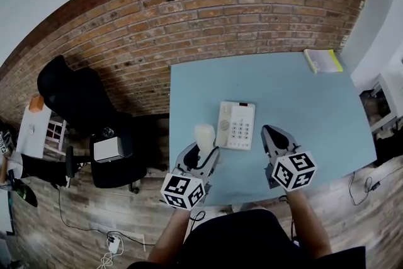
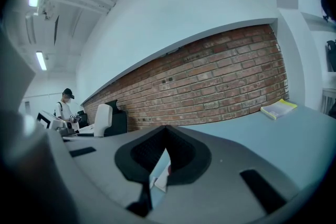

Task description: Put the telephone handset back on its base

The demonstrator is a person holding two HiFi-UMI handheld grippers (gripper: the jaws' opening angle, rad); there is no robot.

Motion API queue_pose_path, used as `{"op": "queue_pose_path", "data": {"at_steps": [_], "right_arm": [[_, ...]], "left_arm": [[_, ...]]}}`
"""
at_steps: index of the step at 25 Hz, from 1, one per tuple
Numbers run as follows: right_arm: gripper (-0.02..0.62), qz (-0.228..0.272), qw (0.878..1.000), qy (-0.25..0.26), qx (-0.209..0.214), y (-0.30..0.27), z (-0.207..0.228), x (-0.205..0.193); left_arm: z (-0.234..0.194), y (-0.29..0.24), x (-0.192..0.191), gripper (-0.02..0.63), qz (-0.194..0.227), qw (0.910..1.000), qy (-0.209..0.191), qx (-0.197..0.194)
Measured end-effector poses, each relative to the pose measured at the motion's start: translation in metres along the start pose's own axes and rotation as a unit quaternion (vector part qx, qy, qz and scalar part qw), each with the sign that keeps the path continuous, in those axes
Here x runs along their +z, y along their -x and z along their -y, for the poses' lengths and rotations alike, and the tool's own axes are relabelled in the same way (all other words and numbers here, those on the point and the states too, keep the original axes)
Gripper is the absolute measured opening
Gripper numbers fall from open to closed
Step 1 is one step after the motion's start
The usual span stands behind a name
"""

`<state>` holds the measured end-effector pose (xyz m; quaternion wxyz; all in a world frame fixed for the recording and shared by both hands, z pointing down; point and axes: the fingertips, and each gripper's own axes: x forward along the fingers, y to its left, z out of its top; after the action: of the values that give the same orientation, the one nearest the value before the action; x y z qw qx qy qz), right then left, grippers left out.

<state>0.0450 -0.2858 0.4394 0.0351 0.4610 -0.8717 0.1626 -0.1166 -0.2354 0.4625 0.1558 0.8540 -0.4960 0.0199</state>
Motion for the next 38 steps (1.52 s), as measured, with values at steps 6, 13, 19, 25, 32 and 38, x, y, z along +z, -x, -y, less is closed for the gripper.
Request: {"op": "queue_pose_path", "data": {"at_steps": [6,13,19,25,32,38], "right_arm": [[0.008,-0.006,1.0,-0.005,0.006,-0.016,0.016,0.002],[0.008,-0.019,1.0,-0.011,0.009,-0.029,0.034,-0.001],[0.008,-0.026,0.999,-0.016,0.009,-0.038,0.051,-0.005],[0.008,-0.037,0.999,-0.021,0.008,-0.048,0.067,-0.009],[0.008,-0.06,0.998,-0.023,0.007,-0.06,0.084,-0.021],[0.008,-0.075,0.997,-0.035,0.006,-0.071,0.094,-0.034]], "left_arm": [[-0.01,-0.022,-0.004,0.227,-0.013,0.9999,-0.004,0.01],[-0.016,-0.046,-0.014,0.227,-0.037,0.9992,0.0,0.018],[-0.022,-0.066,-0.026,0.227,-0.056,0.9982,0.001,0.023],[-0.031,-0.086,-0.035,0.227,-0.072,0.9969,0.005,0.03],[-0.042,-0.105,-0.051,0.227,-0.094,0.9946,0.018,0.04],[-0.053,-0.122,-0.069,0.227,-0.115,0.9924,0.02,0.039]]}}
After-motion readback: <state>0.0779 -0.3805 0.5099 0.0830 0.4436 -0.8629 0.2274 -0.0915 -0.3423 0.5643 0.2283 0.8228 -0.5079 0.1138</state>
